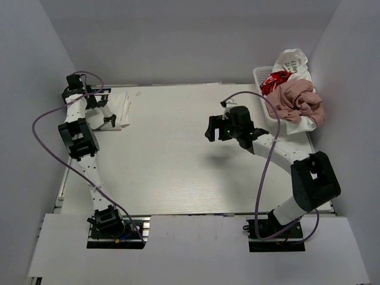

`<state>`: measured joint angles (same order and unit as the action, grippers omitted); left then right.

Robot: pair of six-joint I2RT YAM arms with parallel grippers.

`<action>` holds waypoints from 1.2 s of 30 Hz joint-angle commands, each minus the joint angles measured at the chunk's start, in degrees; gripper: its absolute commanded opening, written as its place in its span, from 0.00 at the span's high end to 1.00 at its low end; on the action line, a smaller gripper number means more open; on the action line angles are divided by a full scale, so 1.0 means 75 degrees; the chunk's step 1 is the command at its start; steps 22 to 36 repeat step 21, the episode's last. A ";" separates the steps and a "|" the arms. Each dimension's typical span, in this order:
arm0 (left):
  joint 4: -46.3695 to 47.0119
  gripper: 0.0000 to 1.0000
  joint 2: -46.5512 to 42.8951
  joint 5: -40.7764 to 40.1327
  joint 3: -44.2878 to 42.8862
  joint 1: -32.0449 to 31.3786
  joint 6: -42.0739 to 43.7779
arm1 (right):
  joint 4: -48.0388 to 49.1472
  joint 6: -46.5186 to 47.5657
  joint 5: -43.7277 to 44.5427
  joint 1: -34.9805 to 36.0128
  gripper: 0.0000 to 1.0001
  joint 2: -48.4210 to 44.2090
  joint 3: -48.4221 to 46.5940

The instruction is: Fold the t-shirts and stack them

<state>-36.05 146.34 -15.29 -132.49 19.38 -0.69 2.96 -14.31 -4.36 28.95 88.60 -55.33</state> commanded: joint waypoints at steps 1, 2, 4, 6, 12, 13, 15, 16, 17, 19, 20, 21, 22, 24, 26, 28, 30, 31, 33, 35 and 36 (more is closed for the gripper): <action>-0.0209 0.00 -0.1440 0.0711 -0.0206 -0.0064 -0.0423 | 0.0016 0.0150 -0.0110 -0.0004 0.10 -0.0492 -0.0263; -0.0301 0.00 -0.1686 0.0888 -0.0125 -0.0134 -0.0424 | -0.0112 0.0161 -0.0110 0.0007 0.10 -0.0609 -0.0286; -0.0559 0.00 -0.2224 0.1239 0.0038 -0.0228 -0.0740 | -0.0137 0.0091 -0.0087 -0.0016 0.10 -0.0866 -0.0229; -0.0852 0.00 -0.3695 0.2020 0.0644 -0.0403 -0.1414 | 0.0084 -0.0083 0.0064 -0.0004 0.10 -0.1415 0.0145; 0.1756 0.00 -0.7700 0.4334 0.6634 -0.1454 -0.2998 | 0.0144 -0.0752 0.0871 -0.0004 0.10 -0.2425 0.1247; 0.2398 0.00 -0.8245 0.4335 0.7357 -0.1714 -0.3188 | 0.0051 -0.0811 0.0990 -0.0004 0.10 -0.2774 0.1376; 0.2848 0.00 -0.9277 0.4335 0.9238 -0.2380 -0.3435 | -0.0240 -0.1056 0.1623 -0.0016 0.10 -0.2964 0.1682; 0.3047 0.00 -1.0233 0.4335 0.9796 -0.2558 -0.3633 | -0.0382 -0.1081 0.2042 -0.0028 0.10 -0.3209 0.1810; 0.3119 0.00 -1.0707 0.4335 1.0822 -0.2804 -0.3716 | -0.0592 -0.1069 0.2104 -0.0016 0.10 -0.3293 0.1869; 0.3295 0.00 -1.1957 0.3953 1.2079 -0.2888 -0.3902 | -0.0676 -0.1046 0.2164 -0.0016 0.10 -0.3527 0.2115; 0.3388 0.00 -1.2314 0.3693 1.2411 -0.2958 -0.3904 | -0.0618 -0.1069 0.2129 -0.0028 0.10 -0.3597 0.2174; 0.3505 0.00 -1.2596 0.3505 1.2670 -0.2958 -0.3904 | -0.0502 -0.1081 0.2001 -0.0016 0.10 -0.3621 0.2209; 0.3505 0.00 -1.2596 0.3505 1.2670 -0.2958 -0.3904 | -0.0502 -0.1081 0.2001 -0.0016 0.10 -0.3621 0.2209; 0.3505 0.00 -1.2596 0.3505 1.2670 -0.2958 -0.3904 | -0.0502 -0.1081 0.2001 -0.0016 0.10 -0.3621 0.2209; 0.3505 0.00 -1.2596 0.3505 1.2670 -0.2958 -0.3904 | -0.0502 -0.1081 0.2001 -0.0016 0.10 -0.3621 0.2209; 0.3505 0.00 -1.2596 0.3505 1.2670 -0.2958 -0.3904 | -0.0502 -0.1081 0.2001 -0.0016 0.10 -0.3621 0.2209; 0.3505 0.00 -1.2596 0.3505 1.2670 -0.2958 -0.3904 | -0.0502 -0.1081 0.2001 -0.0016 0.10 -0.3621 0.2209; 0.3505 0.00 -1.2596 0.3505 1.2670 -0.2958 -0.3904 | -0.0502 -0.1081 0.2001 -0.0016 0.10 -0.3621 0.2209; 0.3505 0.00 -1.2596 0.3505 1.2670 -0.2958 -0.3904 | -0.0502 -0.1081 0.2001 -0.0016 0.10 -0.3621 0.2209; 0.3505 0.00 -1.2596 0.3505 1.2670 -0.2958 -0.3904 | -0.0502 -0.1081 0.2001 -0.0016 0.10 -0.3621 0.2209; 0.3505 0.00 -1.2596 0.3505 1.2670 -0.2958 -0.3904 | -0.0502 -0.1081 0.2001 -0.0016 0.10 -0.3621 0.2209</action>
